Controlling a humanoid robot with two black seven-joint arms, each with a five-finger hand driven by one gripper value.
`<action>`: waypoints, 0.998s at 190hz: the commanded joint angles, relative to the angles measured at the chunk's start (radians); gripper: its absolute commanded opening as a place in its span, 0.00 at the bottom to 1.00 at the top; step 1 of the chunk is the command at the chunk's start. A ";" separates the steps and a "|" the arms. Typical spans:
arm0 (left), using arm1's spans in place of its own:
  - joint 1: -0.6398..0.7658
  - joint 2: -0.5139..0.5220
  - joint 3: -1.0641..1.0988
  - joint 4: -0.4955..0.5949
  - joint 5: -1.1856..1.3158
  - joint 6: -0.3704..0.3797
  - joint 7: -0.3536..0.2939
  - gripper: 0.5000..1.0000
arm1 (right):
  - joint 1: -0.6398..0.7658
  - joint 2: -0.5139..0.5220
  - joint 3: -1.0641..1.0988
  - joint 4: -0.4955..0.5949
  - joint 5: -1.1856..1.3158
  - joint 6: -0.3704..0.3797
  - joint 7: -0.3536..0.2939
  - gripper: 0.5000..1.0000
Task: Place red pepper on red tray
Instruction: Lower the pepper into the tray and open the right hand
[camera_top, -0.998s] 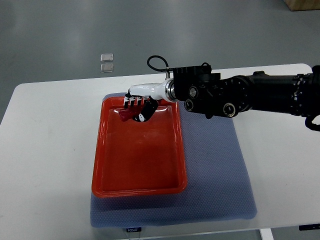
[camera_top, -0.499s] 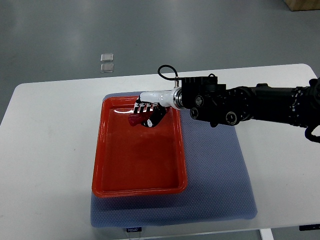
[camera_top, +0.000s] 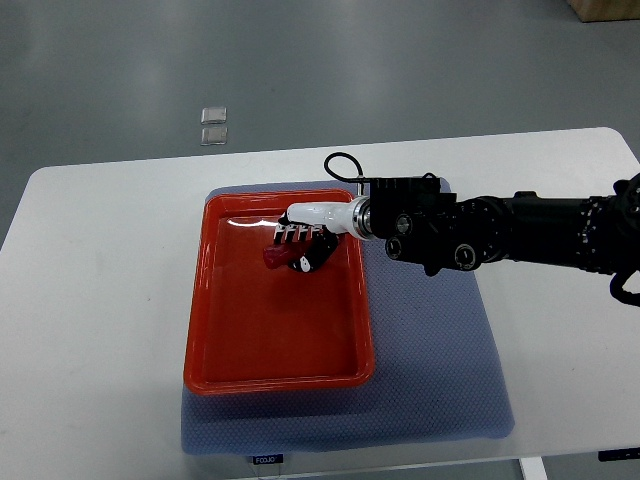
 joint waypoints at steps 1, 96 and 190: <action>0.000 0.000 0.000 0.002 0.000 0.001 0.000 1.00 | -0.012 0.000 0.000 0.000 -0.001 -0.005 0.003 0.00; 0.000 0.000 0.000 0.004 -0.001 0.001 0.000 1.00 | -0.032 0.000 0.001 0.002 0.000 -0.002 0.014 0.42; 0.000 0.000 0.000 0.004 0.000 0.001 0.000 1.00 | -0.023 0.000 0.023 0.002 0.014 0.001 0.016 0.72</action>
